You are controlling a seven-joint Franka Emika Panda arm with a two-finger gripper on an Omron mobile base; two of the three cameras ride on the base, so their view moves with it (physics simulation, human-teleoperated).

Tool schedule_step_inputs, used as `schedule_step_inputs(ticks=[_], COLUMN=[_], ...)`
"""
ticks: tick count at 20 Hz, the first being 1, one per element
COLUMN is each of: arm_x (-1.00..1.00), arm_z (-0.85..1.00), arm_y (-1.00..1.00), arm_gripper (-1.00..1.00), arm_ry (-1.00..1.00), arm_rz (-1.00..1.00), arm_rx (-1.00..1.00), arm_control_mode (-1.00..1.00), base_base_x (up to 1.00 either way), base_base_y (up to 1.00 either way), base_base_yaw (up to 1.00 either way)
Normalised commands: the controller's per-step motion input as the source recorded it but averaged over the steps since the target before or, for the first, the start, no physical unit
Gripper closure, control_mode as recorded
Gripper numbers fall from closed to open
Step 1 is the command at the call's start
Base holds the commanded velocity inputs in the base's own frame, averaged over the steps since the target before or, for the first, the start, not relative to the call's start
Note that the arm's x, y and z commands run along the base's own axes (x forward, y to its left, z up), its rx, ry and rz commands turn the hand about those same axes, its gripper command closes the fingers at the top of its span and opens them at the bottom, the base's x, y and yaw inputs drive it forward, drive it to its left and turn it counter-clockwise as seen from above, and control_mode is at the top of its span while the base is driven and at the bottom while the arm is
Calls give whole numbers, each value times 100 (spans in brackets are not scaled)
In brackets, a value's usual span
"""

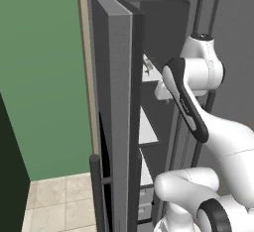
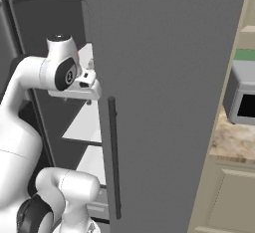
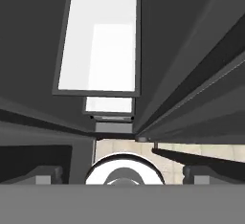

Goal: Take the fish, lemon, and mango from the freezer and place them in the bowl on the counter.

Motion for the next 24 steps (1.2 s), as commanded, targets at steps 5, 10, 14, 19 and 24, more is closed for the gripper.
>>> schedule_step_inputs(ticks=[5, 10, 14, 19, 24], arm_x=[4, 19, 28, 31, 37], arm_z=[58, 79, 41, 2, -12], arm_y=[7, 46, 35, 10, 0], arm_gripper=[-100, -100, -100, -100, -100], arm_ry=[-16, -30, -29, -19, -7], arm_rz=[0, -2, -5, -2, -1], arm_rx=[0, 0, 5, 13, 7], arm_control_mode=[-100, -100, -100, -100, -100], base_base_x=[0, 0, 0, 0, 0], base_base_y=[0, 0, 0, 0, 0], base_base_yaw=[0, 0, 0, 0, 0])
